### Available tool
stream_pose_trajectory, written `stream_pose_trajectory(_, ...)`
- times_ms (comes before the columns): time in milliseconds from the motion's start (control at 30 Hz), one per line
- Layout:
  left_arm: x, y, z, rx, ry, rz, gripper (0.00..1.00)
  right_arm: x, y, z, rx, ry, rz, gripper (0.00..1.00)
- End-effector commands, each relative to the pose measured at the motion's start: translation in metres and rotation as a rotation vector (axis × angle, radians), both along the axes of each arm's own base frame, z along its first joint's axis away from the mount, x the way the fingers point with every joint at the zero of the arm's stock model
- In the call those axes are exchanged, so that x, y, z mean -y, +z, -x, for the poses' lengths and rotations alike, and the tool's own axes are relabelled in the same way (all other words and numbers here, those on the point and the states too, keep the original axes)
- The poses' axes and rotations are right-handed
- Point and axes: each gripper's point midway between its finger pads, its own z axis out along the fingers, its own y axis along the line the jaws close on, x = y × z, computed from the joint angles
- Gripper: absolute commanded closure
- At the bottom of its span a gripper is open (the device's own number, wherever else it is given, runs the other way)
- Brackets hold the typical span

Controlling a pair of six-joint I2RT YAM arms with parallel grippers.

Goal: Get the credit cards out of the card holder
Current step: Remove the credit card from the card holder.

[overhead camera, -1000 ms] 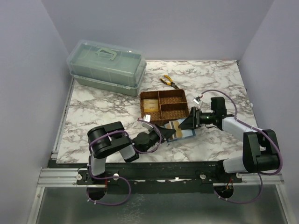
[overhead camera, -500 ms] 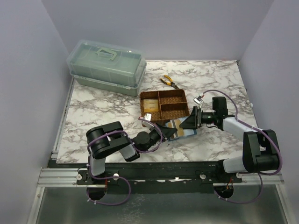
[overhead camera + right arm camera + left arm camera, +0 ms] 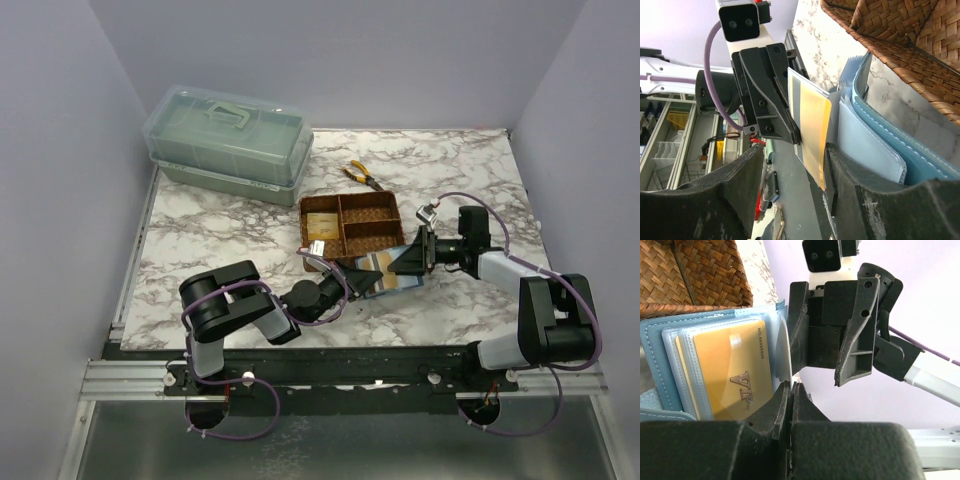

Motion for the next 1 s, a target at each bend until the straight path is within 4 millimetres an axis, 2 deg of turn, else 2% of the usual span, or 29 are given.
stream_pose_trajectory(0,0.002,0.068,0.005,0.113,-0.031,0.217,1.0,0.0,0.013,0.014,-0.018,0.063,-0.077,0.45)
stream_pose_trajectory(233,-0.001,0.062,0.003,0.084,-0.019,0.217,1.0,0.006,0.019,0.013,-0.032,0.066,-0.11,0.56)
stream_pose_trajectory(400,0.001,0.059,0.004,0.074,-0.025,0.217,0.98,0.006,0.021,0.014,-0.008,0.072,-0.117,0.74)
stream_pose_trajectory(667,-0.001,0.06,0.004,0.071,-0.022,0.22,0.98,0.009,0.021,0.013,0.015,0.072,-0.122,0.92)
stream_pose_trajectory(800,-0.004,0.059,0.003,0.066,-0.017,0.22,0.98,0.012,0.02,0.01,0.014,0.06,-0.124,0.98)
stream_pose_trajectory(967,-0.009,0.06,0.003,0.066,-0.01,0.221,0.99,0.017,0.02,0.007,0.01,0.047,-0.131,1.0)
